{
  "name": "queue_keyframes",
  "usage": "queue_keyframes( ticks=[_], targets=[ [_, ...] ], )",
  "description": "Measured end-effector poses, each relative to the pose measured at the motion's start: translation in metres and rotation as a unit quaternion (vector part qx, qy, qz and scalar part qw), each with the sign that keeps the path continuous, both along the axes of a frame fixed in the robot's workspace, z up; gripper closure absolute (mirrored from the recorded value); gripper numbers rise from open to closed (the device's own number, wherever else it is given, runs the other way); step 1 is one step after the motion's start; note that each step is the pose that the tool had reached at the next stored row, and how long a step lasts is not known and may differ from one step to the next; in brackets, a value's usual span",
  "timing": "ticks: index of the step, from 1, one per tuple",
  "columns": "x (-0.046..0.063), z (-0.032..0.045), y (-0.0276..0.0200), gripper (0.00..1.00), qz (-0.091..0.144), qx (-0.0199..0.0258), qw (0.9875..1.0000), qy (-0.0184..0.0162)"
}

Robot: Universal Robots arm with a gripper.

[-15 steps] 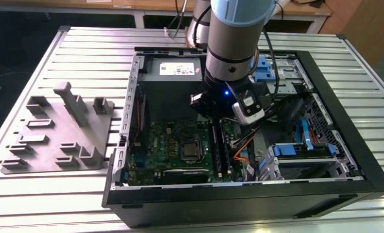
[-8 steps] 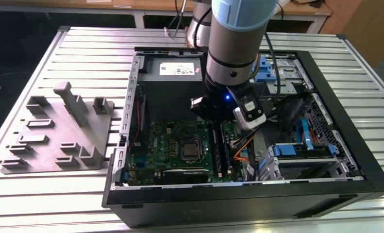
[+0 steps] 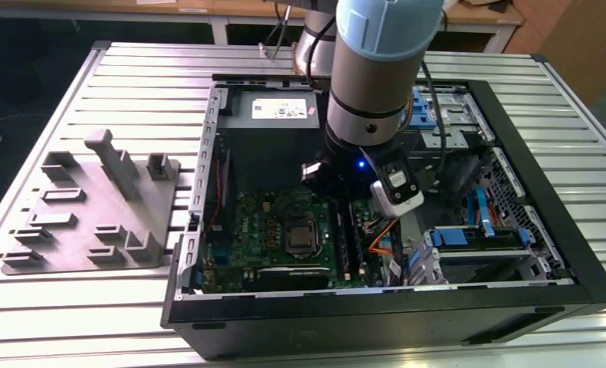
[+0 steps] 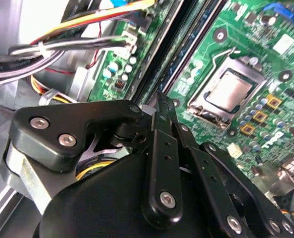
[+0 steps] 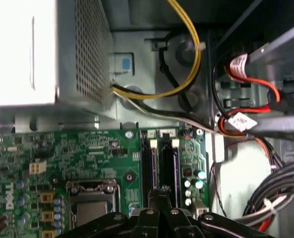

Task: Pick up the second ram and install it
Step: 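Press down the second ram until it locks into place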

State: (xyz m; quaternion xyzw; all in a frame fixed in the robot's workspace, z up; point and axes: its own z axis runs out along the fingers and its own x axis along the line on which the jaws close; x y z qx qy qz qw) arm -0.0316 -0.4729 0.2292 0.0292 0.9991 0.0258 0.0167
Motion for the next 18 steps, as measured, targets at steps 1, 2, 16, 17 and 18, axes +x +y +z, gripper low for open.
queue_keyframes(
  ticks=[1, 2, 16, 17, 18],
  targets=[
    [0.000, 0.0000, -0.0020, 0.89, 0.000, 0.0000, 1.0000, 0.0000],
    [0.000, 0.0000, -0.0043, 0.89, 0.000, 0.0000, 1.0000, 0.0000],
    [0.000, -0.0002, -0.0378, 0.89, 0.001, 0.0000, 1.0000, 0.0000],
    [0.000, -0.0002, -0.0396, 0.89, 0.001, 0.0000, 1.0000, 0.0000],
    [0.000, -0.0002, -0.0409, 0.89, 0.001, 0.0000, 1.0000, 0.0000]
  ],
)
